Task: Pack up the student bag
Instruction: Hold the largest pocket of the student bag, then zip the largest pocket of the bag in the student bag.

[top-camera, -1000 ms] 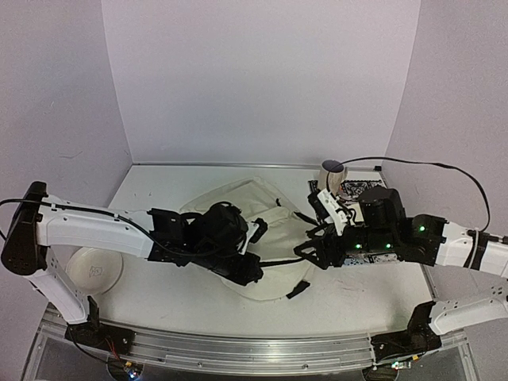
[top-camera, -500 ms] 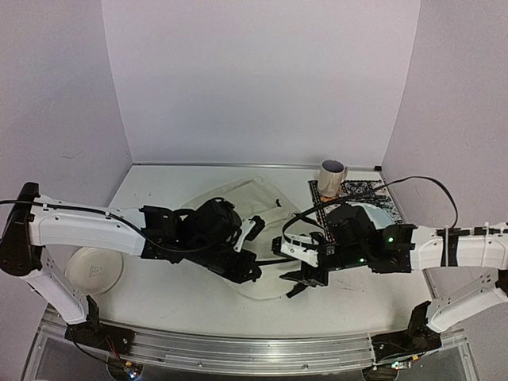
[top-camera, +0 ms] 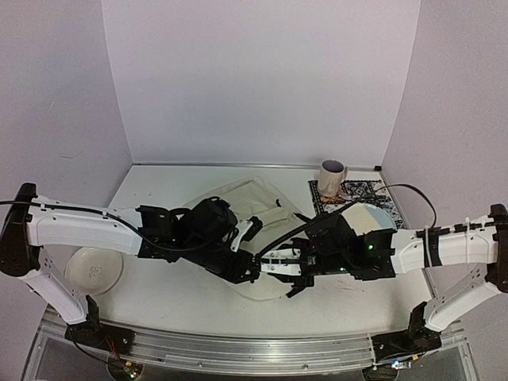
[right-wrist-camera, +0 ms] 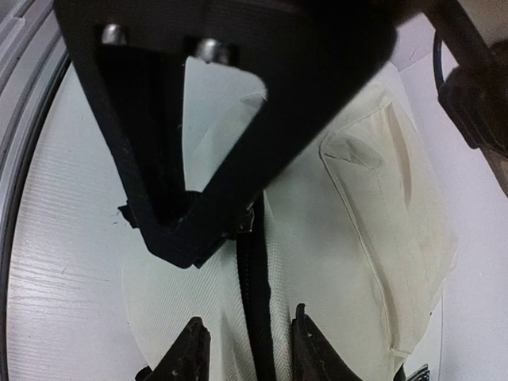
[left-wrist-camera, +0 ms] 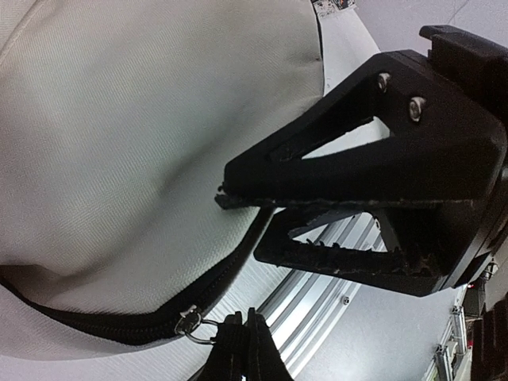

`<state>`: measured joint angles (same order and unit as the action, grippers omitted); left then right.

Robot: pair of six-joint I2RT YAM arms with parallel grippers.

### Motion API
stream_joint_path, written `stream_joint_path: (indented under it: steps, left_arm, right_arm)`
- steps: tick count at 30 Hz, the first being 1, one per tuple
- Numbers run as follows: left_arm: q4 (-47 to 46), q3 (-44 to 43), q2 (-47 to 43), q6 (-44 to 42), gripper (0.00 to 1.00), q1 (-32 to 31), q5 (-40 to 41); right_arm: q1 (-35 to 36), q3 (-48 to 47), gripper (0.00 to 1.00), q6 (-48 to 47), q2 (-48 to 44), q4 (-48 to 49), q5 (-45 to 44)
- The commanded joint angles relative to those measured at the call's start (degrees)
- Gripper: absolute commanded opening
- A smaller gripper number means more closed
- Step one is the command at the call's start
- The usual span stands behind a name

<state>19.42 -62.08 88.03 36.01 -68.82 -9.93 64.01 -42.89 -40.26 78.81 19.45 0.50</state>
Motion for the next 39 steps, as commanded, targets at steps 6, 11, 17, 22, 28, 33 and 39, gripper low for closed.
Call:
stream_joint_path:
  steps: [6,11,17,22,28,33,39]
  left_arm:
    - [1.53,0.84,-4.66,-3.4,0.0,4.64,0.01]
    - [6.05,2.84,-5.62,-6.81,0.0,10.54,0.27]
    - [8.2,7.06,-4.94,-9.53,0.0,19.31,-1.19]
    - [9.79,8.15,-7.63,-11.32,0.0,22.39,-4.97]
    - [13.07,10.06,-8.57,-12.46,0.0,26.24,0.86]
    - [13.37,13.07,-4.06,-8.89,0.0,27.39,8.76]
    - [13.71,15.47,-6.16,-6.14,0.0,28.3,18.21]
  right_arm:
    - [1.84,-1.36,0.0,-4.22,-0.59,-0.87,-4.6]
    - [1.92,0.81,0.0,-5.78,-5.27,-2.93,-5.25]
    - [1.91,3.48,0.0,-5.46,-10.99,-4.7,-5.49]
    - [1.92,5.28,0.0,-5.58,-12.98,-7.72,-10.03]
    - [1.95,5.76,0.0,-4.59,-15.76,-8.09,-8.65]
    - [1.93,4.52,0.0,-3.5,-15.86,-8.11,-6.41]
    - [2.0,2.29,0.0,-0.56,-13.76,-9.34,-0.81]
